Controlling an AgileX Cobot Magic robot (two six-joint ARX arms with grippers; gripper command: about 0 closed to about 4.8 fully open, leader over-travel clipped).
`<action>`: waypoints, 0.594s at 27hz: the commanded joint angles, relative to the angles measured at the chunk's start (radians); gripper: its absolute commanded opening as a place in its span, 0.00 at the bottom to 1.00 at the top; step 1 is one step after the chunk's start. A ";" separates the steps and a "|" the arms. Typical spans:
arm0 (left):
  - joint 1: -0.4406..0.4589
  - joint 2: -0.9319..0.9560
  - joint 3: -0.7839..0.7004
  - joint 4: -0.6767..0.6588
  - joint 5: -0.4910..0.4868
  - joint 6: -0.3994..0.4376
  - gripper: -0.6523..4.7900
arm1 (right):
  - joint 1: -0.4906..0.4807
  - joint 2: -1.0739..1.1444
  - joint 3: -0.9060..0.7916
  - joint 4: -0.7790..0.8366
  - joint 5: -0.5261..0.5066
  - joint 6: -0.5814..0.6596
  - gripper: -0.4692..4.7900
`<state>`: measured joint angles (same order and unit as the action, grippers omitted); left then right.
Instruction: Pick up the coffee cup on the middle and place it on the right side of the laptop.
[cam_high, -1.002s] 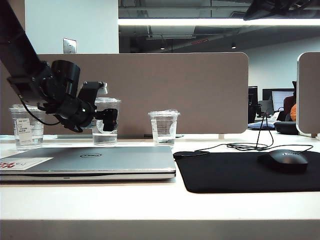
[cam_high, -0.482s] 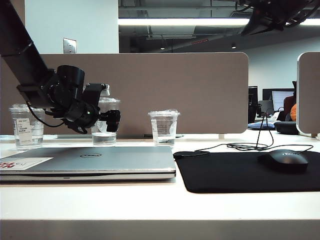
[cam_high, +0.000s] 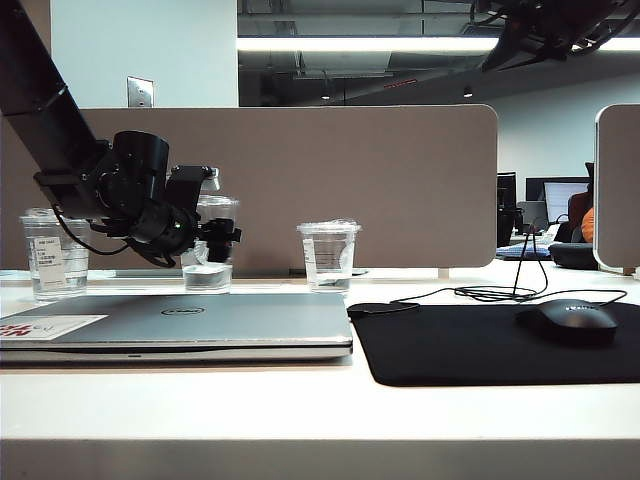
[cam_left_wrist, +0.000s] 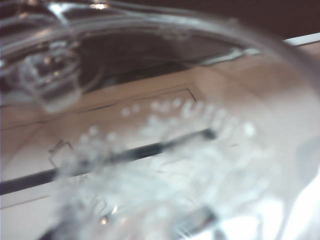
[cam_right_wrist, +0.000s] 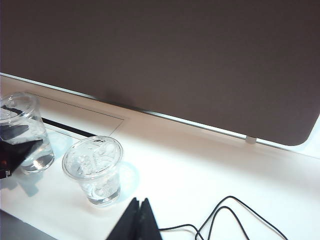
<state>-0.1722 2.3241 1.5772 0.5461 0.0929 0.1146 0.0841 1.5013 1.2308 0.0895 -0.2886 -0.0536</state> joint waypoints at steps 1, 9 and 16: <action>0.001 -0.006 0.004 0.017 -0.002 -0.003 0.67 | 0.001 -0.005 0.006 0.019 0.001 -0.005 0.08; 0.001 -0.019 0.003 0.019 -0.001 -0.003 0.67 | 0.001 -0.005 0.006 0.019 0.001 -0.005 0.08; 0.001 -0.085 0.004 0.019 0.001 -0.002 0.67 | 0.001 -0.005 0.006 0.019 0.001 -0.005 0.08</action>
<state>-0.1719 2.2692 1.5711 0.5190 0.0906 0.1123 0.0841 1.5013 1.2308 0.0902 -0.2886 -0.0536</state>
